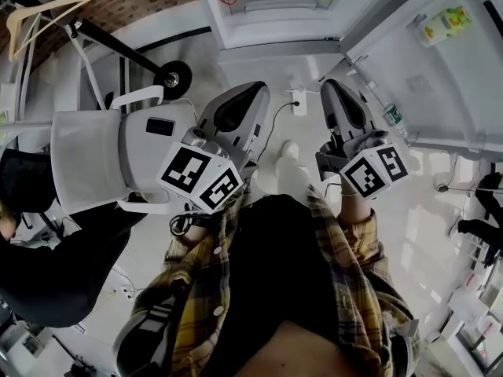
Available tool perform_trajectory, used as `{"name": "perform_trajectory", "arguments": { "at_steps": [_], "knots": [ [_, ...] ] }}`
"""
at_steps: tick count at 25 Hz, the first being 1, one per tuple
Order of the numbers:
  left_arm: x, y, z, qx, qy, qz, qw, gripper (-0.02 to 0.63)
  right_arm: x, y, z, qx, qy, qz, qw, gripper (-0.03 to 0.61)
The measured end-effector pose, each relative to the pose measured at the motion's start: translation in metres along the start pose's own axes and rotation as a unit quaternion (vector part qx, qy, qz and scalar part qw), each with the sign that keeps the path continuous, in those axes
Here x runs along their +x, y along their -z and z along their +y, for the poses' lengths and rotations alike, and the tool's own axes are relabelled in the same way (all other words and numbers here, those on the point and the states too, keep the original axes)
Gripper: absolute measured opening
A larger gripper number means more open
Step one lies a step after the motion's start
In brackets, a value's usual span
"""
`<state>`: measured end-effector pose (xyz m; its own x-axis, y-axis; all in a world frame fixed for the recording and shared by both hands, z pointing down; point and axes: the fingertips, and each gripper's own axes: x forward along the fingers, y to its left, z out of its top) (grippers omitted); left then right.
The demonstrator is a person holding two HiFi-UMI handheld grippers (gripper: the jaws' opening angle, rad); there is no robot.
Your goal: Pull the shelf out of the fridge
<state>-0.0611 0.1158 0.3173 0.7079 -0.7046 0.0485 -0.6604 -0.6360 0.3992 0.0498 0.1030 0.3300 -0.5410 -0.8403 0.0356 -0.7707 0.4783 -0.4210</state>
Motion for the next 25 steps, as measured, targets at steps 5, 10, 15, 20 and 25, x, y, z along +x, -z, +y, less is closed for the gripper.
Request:
{"name": "perform_trajectory", "arguments": {
  "at_steps": [5,10,15,20,25],
  "knots": [
    [0.04,-0.009,0.003,0.003,-0.044,-0.025,0.9987,0.005,0.02,-0.024,-0.041,0.005,-0.041,0.009,0.999,0.02],
    [0.064,-0.018,0.004,0.008,-0.083,-0.049,0.9953,0.005,0.031,-0.04,-0.068,0.002,-0.073,0.02,0.997,0.02],
    [0.074,-0.015,0.003,0.006,-0.115,-0.063,0.9913,0.005,0.032,-0.044,-0.083,0.003,-0.097,0.033,0.995,0.02],
    [0.084,-0.009,0.003,-0.003,-0.13,-0.061,0.9897,0.005,0.033,-0.042,-0.096,0.017,-0.107,0.046,0.993,0.02],
    [0.094,-0.007,0.012,-0.008,-0.134,-0.055,0.9894,0.005,0.044,-0.039,-0.106,0.023,-0.108,0.055,0.992,0.02]
  ]
}}
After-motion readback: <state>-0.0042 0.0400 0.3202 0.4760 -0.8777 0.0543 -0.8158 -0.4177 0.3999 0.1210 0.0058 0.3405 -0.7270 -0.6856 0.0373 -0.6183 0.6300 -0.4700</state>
